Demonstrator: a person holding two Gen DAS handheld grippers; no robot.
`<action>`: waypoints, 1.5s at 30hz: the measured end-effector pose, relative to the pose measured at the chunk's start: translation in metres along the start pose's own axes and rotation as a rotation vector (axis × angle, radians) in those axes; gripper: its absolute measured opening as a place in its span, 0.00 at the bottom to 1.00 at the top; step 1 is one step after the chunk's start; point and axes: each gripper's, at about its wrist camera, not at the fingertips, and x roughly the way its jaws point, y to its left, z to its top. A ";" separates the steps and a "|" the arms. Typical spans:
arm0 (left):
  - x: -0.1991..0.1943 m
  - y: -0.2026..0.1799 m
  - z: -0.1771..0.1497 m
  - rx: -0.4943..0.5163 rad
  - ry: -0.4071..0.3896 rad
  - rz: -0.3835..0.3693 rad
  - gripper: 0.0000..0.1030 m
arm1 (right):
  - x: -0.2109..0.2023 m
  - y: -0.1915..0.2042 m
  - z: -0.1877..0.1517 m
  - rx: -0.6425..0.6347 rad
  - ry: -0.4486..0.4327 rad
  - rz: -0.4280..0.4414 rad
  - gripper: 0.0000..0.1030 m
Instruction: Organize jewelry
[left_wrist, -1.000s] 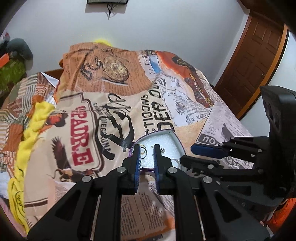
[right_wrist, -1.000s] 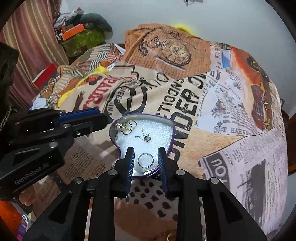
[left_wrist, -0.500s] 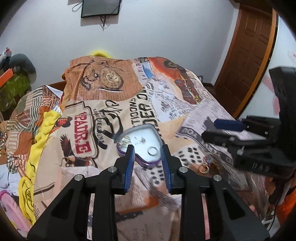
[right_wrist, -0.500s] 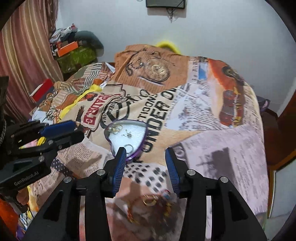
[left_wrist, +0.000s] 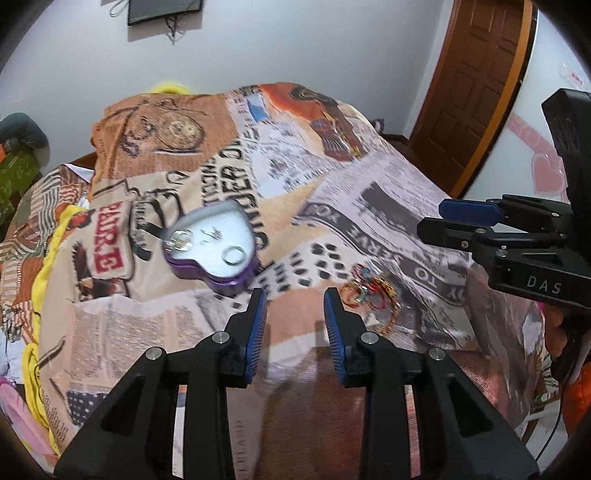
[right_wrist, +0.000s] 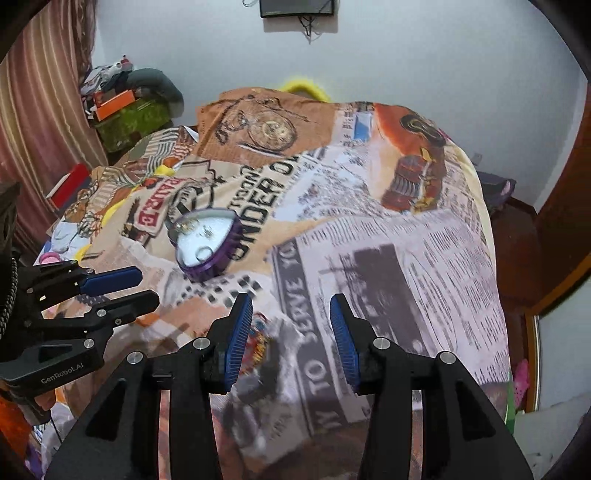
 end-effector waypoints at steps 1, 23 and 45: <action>0.002 -0.003 -0.001 0.006 0.006 -0.005 0.30 | 0.002 -0.003 -0.003 0.004 0.006 -0.001 0.39; 0.050 -0.026 0.000 0.025 0.088 -0.100 0.20 | 0.020 -0.026 -0.038 -0.006 0.063 0.020 0.39; 0.048 -0.038 -0.001 0.068 0.122 -0.104 0.06 | 0.018 -0.027 -0.034 -0.003 0.055 0.064 0.39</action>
